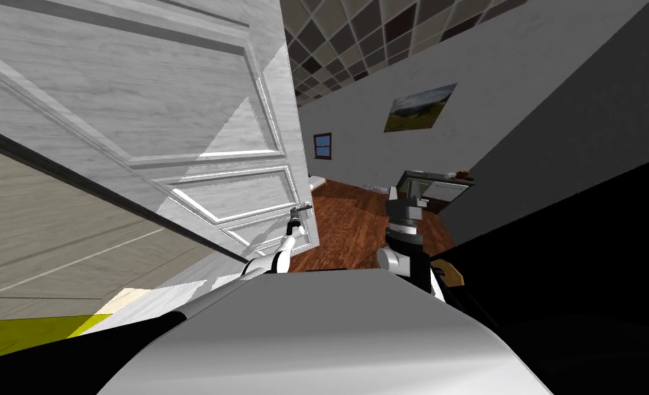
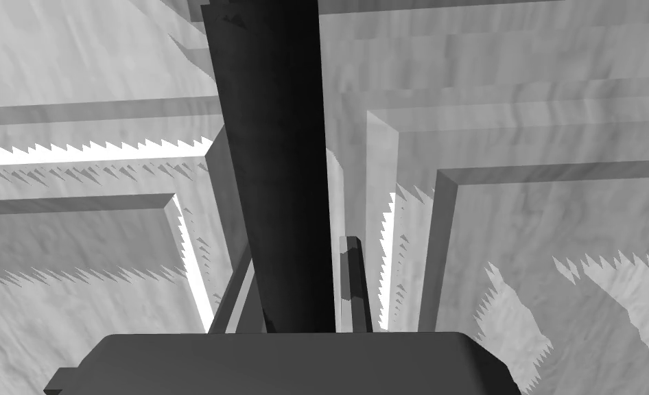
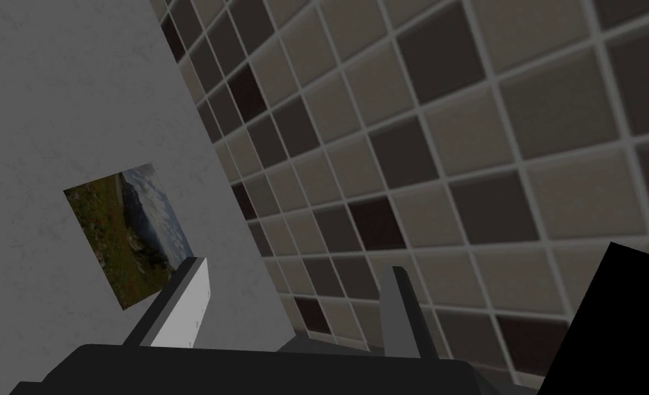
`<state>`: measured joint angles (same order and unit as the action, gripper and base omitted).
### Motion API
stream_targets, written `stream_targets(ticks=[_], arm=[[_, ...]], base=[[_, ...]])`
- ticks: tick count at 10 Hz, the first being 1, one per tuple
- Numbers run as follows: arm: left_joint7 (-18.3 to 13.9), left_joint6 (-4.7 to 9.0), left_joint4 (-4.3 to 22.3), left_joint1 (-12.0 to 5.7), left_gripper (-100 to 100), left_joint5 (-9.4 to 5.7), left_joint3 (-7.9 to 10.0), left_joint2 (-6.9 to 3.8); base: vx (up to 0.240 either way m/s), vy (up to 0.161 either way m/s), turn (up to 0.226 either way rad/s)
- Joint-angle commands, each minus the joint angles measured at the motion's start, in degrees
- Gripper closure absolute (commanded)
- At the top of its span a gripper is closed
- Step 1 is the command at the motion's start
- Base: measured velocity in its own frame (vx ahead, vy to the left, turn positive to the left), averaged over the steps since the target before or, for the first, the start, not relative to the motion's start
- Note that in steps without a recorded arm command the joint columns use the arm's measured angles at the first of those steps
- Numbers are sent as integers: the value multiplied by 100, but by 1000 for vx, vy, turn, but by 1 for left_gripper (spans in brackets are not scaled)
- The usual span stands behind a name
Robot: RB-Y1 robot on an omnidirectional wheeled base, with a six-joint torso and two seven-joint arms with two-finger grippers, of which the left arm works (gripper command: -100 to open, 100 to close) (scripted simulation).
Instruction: Push the door open
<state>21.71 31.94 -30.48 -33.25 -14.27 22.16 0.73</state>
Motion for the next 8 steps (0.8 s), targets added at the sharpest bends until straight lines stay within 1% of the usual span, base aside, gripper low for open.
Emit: stream_targets(ticks=[1, 4, 6, 7, 8], arm=[[133, 72, 35, -33, 100, -57, 106, 10], [284, 115, 72, -78, 100, -111, 184, 150], [334, 129, 85, -93, 100, -128, 210, 203], [353, 112, -28, 14, 100, -136, 257, 123], [386, 126, -43, 24, 100, -156, 302, 22]], base=[[143, -127, 150], [152, -132, 133], [113, -141, 79], [34, -42, 75], [53, 105, 21]])
